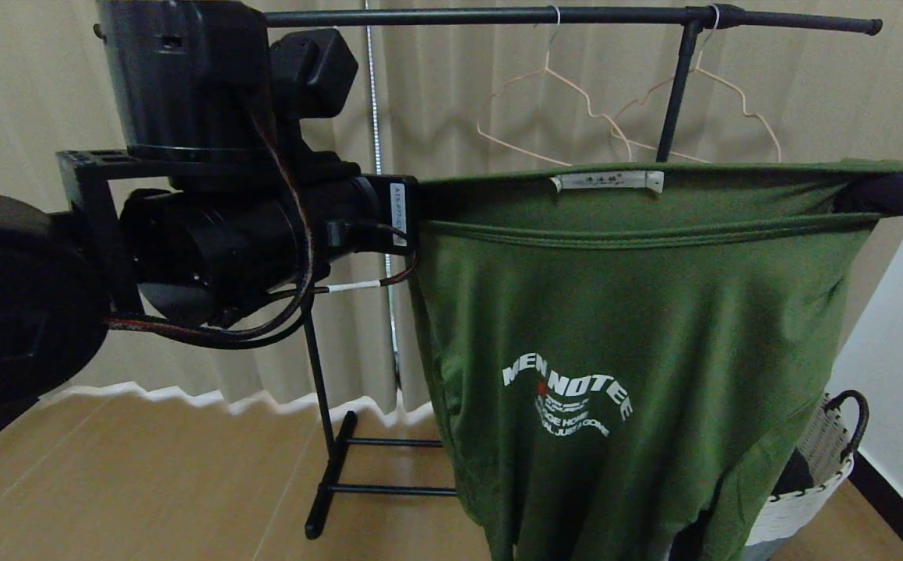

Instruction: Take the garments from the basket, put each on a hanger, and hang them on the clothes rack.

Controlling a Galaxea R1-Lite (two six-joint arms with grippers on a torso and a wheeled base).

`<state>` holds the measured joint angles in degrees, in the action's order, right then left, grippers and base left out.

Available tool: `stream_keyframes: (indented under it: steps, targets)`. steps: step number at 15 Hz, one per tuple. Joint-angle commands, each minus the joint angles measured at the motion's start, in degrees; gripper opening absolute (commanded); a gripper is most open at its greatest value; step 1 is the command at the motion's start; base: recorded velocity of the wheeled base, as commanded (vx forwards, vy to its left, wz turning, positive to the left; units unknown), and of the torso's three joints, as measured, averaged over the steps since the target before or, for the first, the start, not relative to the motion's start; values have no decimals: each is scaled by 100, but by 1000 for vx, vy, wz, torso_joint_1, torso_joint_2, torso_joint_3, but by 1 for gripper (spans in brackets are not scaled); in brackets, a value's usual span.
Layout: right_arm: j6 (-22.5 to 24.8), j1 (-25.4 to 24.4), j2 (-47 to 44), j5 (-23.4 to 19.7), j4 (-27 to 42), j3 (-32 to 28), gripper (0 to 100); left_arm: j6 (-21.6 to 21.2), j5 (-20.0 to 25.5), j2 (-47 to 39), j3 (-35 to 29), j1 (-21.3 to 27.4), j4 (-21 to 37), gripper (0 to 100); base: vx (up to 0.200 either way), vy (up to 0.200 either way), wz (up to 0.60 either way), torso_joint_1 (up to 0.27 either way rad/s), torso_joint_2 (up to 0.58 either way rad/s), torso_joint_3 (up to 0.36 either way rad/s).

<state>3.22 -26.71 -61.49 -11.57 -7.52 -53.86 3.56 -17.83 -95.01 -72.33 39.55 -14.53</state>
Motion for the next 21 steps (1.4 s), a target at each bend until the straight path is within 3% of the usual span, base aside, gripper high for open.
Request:
stream_keyframes:
  steps: [1,3,4,5,6,14,16,21]
  targets:
    - [82,17,-47,14,-4,24,0,4,-1,-35,87,-8,-6,0,0,0,0,0,0,0]
    - [478,746,-346,67,-39,7,0,-31,26,106,96,-8,29,0,0,0,0,0,0,0]
    - [478,746,-346,67,-39,7,0,-31,26,106,96,-8,29,0,0,0,0,0,0,0]
    - [487,1080,-592,41,-179,-90,0,-48,78,457,193,9,170,0,0,0,0,0,0,0]
    - [469,1080,-689,23,-267,-143,0,-57,96,616,210,18,302,0,0,0,0,0,0,0]
    - [91,1054,-2122,-118,-2104,-468,0,-66,1783,2154,316,203,1866,0,0,0,0,0,0,0]
    - [21,992,-2333,-118,-2429,-477,0,-57,1792,2329,289,378,2086,0,0,0,0,0,0,0]
    - [21,992,-2359,-109,-2456,-477,0,-48,1775,2373,316,519,2077,0,0,0,0,0,0,0]
